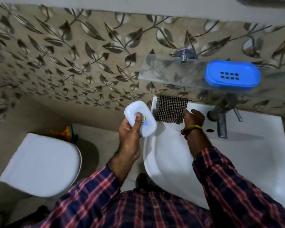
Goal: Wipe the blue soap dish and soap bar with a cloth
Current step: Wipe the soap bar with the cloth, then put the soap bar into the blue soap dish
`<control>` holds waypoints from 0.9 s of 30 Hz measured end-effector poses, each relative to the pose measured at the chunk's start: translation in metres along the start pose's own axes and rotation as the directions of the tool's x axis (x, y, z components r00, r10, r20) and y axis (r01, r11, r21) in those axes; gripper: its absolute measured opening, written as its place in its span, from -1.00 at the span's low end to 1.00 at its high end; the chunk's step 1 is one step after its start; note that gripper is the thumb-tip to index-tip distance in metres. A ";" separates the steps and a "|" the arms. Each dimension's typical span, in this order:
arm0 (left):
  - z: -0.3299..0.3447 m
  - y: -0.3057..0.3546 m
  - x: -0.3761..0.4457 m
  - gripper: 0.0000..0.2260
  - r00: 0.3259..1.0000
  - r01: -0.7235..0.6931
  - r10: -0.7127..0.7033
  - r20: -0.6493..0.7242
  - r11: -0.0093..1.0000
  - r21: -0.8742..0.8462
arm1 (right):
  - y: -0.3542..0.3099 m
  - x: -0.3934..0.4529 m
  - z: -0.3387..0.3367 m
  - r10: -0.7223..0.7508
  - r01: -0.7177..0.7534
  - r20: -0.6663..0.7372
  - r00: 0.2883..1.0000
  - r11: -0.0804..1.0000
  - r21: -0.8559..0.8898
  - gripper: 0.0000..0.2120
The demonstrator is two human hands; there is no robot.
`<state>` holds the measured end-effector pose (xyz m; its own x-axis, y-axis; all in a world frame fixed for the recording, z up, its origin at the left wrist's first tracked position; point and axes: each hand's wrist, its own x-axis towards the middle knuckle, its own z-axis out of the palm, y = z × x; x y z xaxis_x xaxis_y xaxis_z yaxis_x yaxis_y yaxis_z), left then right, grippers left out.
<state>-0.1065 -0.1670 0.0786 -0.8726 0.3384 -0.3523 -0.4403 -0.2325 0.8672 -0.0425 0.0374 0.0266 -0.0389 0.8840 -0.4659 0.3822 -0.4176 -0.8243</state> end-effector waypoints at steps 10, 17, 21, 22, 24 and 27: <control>0.024 -0.001 -0.004 -0.65 0.993 0.085 -0.082 0.084 0.996 -0.035 | 0.009 -0.048 -0.046 -0.168 0.160 0.069 0.983 0.981 0.106 -0.83; 0.050 -0.012 -0.029 -0.63 0.841 0.529 -0.478 0.254 0.826 -0.193 | -0.008 -0.076 -0.108 -0.543 0.541 0.013 0.840 0.839 0.064 -0.89; 0.067 -0.024 -0.043 -0.67 0.751 0.648 -0.570 0.334 0.734 -0.205 | -0.028 -0.083 -0.134 -0.691 0.691 0.001 0.723 0.723 0.021 -0.95; 0.070 -0.026 -0.047 -0.63 0.716 0.684 -0.587 0.379 0.699 -0.210 | -0.033 -0.084 -0.140 -0.722 0.722 -0.008 0.692 0.692 0.018 -0.97; 0.074 -0.027 -0.055 -0.52 0.664 0.728 -0.589 0.462 0.649 -0.220 | -0.042 -0.088 -0.154 -0.794 0.794 -0.029 0.607 0.608 0.000 -0.96; 0.080 -0.022 -0.067 -0.27 0.634 0.725 -0.542 0.552 0.665 -0.180 | -0.060 -0.087 -0.175 -0.882 0.881 -0.047 0.468 0.470 -0.052 -0.95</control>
<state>-0.0211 -0.1120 0.1109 -0.1976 0.8437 -0.4992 -0.9634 -0.0730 0.2580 0.0993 0.0223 0.1721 -0.3123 0.7921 0.5244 0.1933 0.5935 -0.7813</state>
